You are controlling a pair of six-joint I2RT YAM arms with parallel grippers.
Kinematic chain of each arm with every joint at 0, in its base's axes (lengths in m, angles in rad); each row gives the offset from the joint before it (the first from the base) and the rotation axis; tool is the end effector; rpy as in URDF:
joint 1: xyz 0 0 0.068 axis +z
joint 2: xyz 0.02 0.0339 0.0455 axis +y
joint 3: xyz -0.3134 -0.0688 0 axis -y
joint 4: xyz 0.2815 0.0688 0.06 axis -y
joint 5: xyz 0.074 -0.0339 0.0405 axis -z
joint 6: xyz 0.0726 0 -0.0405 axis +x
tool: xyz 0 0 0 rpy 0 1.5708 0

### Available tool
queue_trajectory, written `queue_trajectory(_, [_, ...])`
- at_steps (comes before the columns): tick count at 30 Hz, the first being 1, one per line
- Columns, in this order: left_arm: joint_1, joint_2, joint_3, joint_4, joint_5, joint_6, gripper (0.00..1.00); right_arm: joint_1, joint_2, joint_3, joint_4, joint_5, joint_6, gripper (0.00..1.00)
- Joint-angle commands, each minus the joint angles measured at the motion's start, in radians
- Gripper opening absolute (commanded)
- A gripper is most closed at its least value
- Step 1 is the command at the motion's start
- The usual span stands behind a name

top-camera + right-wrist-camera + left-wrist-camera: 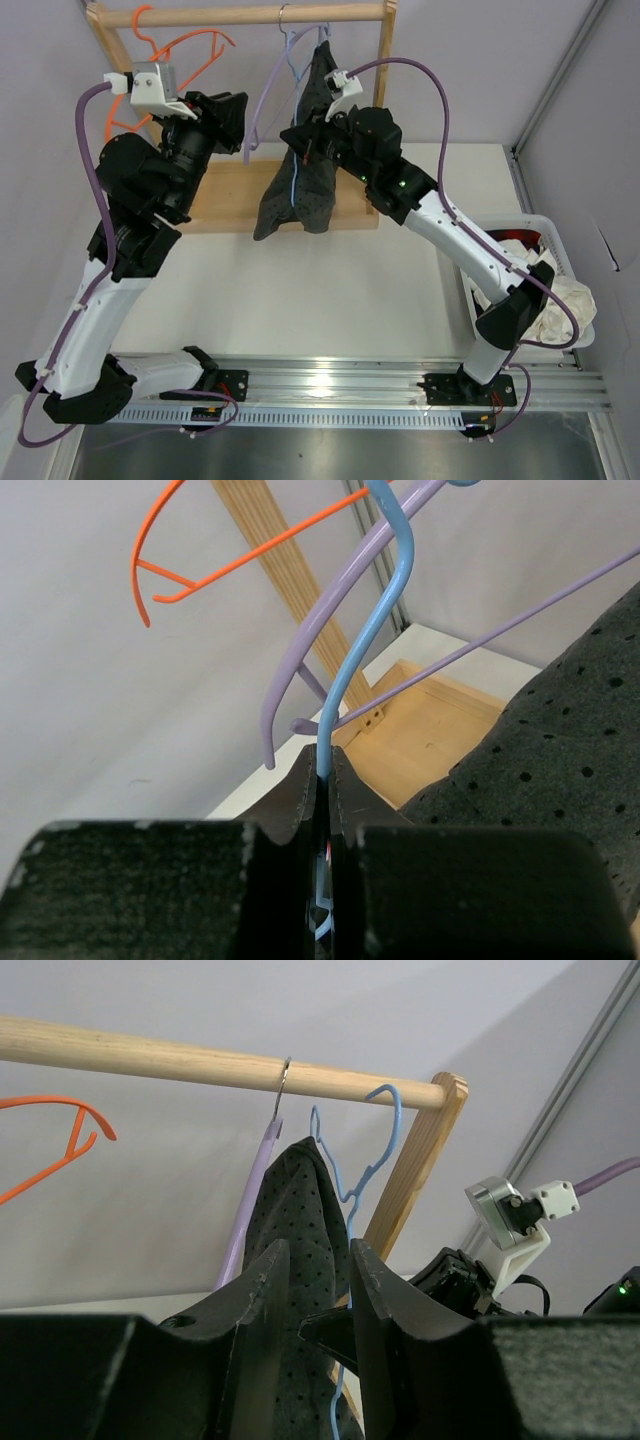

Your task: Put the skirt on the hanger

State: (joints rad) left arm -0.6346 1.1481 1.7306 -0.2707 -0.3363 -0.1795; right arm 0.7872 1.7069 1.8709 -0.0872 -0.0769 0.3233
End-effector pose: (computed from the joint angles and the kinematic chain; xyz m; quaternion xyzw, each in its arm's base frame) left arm 0.1988 -0.1166 0.6480 -0.0009 0.5960 -0.2250 0.7708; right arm 0.3323 0.3414 0.5404 -0.1835 0.6543 0.4087 0.6093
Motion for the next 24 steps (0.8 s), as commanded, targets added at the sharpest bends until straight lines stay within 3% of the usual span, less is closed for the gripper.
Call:
queue_trajectory(1, [0.001,-0.033,-0.003,0.008,-0.001,0.025,0.36,-0.022,-0.015,0.076,0.098,-0.018,-0.001,0.00])
queue_trajectory(13, [0.001,-0.057,-0.063,0.007,-0.001,0.020,0.36,-0.176,0.019,0.204,0.052,-0.149,0.060,0.00])
queue_trajectory(24, [0.001,-0.074,-0.086,-0.005,0.000,0.023,0.36,-0.311,0.149,0.366,0.009,-0.299,0.178,0.00])
